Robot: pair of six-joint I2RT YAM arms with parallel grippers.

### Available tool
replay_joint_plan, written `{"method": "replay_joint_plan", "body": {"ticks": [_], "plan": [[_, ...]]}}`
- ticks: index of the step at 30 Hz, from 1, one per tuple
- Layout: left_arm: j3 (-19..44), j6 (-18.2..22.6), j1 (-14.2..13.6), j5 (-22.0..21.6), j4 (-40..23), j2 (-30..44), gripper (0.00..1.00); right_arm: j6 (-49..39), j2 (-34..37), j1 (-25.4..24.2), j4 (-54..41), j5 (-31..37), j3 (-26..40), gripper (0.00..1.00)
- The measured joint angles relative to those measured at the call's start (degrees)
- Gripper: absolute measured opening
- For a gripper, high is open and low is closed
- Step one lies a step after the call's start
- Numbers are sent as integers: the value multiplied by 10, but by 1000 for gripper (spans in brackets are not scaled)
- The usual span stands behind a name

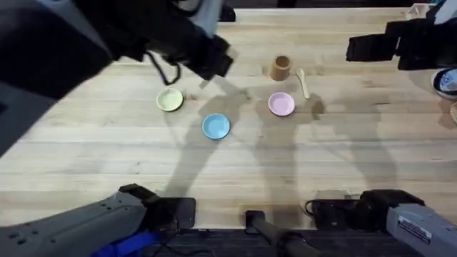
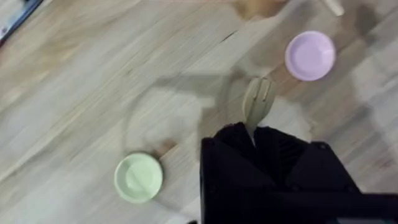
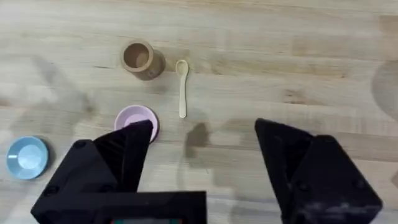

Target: Pick up a utensil and set it on the pink plate, then put the other utensil in the container.

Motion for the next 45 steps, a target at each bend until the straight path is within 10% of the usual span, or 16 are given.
{"method": "replay_joint_plan", "body": {"ticks": [29,45], "plan": [[0,-9,-185,54,213,220,42,0,0,0,-4,0,0,998],[-1,-26,-190,55,288,298,42,0,0,0,-4,0,0,997]]}}
